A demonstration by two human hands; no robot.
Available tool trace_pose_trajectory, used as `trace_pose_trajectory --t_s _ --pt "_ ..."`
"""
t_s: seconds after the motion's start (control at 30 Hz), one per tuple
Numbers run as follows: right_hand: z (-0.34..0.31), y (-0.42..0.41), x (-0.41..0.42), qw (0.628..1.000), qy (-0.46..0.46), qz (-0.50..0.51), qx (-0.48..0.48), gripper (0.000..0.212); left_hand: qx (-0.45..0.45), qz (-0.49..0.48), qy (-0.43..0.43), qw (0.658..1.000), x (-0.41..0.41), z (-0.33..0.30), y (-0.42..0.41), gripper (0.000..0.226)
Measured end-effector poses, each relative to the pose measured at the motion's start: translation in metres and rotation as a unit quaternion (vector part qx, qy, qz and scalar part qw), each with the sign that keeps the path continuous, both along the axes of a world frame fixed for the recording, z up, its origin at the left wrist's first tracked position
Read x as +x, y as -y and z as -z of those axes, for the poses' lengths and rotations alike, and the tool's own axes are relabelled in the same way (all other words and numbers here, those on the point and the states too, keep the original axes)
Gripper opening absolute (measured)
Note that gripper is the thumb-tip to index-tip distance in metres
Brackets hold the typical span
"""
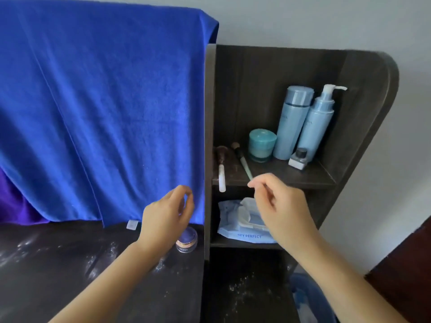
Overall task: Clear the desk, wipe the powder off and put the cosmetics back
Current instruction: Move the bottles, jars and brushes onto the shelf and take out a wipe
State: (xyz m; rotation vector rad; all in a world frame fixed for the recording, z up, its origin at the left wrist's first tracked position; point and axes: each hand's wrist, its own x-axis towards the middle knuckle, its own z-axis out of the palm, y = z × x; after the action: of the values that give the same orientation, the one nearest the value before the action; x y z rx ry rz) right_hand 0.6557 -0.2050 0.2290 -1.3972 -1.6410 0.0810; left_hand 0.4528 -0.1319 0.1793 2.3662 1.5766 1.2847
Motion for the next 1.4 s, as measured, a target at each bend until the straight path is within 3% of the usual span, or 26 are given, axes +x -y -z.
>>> trace_pose_trajectory --t_s 0.1,0.2,0.3,0.4,0.47,0.57,0.7,0.87,1.0,1.23,1.4 --pt "0.063 0.000 -0.042 0.991 0.017 -0.047 -0.121 0.019 -0.186 -0.067 0.044 0.979 -0.042 0.065 -0.016 0.003" --pt "0.139 -0.025 -0.077 0.962 0.013 -0.043 -0.271 0.013 -0.266 -0.104 0.035 0.958 -0.077 0.121 -0.023 0.012" --pt "0.196 -0.056 -0.108 0.940 0.011 -0.028 -0.341 0.036 -0.311 -0.069 0.040 0.947 -0.092 0.159 -0.032 0.030" --pt "0.229 -0.090 -0.132 0.935 0.003 0.027 -0.354 0.070 -0.328 -0.048 0.062 0.942 -0.094 0.182 -0.046 0.055" --pt "0.247 -0.112 -0.143 0.935 -0.022 0.076 -0.346 0.082 -0.344 -0.044 0.093 0.933 -0.094 0.196 -0.060 0.066" --pt "0.268 -0.133 -0.152 0.931 -0.039 0.125 -0.341 0.089 -0.357 -0.022 0.088 0.930 -0.095 0.215 -0.080 0.072" --pt "0.277 -0.145 -0.153 0.935 -0.013 0.149 -0.321 0.084 -0.343 0.015 0.063 0.937 -0.095 0.224 -0.096 0.066" --pt "0.260 -0.129 -0.156 0.943 -0.014 0.158 -0.291 0.079 -0.337 0.040 0.042 0.940 -0.100 0.218 -0.104 0.055" --pt "0.219 -0.097 -0.159 0.958 -0.028 0.131 -0.253 0.080 -0.294 0.054 0.096 0.950 -0.104 0.190 -0.087 0.053" --pt "0.093 -0.019 -0.131 0.989 -0.028 0.061 -0.131 0.081 -0.093 0.169 0.155 0.969 -0.096 0.071 -0.034 0.056" --pt "0.012 0.029 -0.072 0.995 -0.014 0.097 -0.029 0.079 0.000 0.291 0.198 0.936 -0.045 -0.019 -0.003 0.054"
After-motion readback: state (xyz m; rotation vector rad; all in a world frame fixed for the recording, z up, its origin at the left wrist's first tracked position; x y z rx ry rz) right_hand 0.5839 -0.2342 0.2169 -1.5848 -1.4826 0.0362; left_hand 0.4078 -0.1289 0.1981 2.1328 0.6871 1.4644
